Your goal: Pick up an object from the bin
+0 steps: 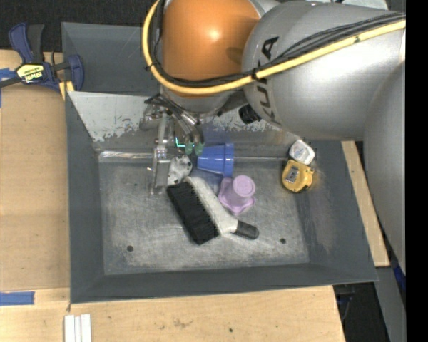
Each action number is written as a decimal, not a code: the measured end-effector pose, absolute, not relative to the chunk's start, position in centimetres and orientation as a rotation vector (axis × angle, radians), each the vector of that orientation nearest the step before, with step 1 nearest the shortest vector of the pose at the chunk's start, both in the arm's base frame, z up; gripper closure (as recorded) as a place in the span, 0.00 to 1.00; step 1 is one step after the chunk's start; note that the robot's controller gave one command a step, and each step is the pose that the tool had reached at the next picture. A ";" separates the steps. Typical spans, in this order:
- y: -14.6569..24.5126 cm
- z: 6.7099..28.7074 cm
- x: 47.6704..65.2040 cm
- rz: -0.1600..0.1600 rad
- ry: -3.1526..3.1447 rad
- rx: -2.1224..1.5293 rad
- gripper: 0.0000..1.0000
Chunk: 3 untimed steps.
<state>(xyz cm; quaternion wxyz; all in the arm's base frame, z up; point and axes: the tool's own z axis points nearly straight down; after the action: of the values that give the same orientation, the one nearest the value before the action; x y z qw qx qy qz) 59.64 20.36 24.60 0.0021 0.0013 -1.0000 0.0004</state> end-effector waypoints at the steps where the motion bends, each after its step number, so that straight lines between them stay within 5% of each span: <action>1: 20.3 25.0 59.8 -0.003 -3.145 0.001 0.00; 2: 17.4 19.2 60.1 -0.005 -3.149 -0.037 0.00; 3: 10.4 16.1 60.1 0.001 -3.142 0.023 0.00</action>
Offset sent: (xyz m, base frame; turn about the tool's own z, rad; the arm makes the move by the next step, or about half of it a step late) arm 0.0064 -0.0902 -0.1760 0.0806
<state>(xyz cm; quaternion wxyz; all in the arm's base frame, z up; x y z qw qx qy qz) 60.14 10.39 16.07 -0.0004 0.0074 -1.0000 0.0005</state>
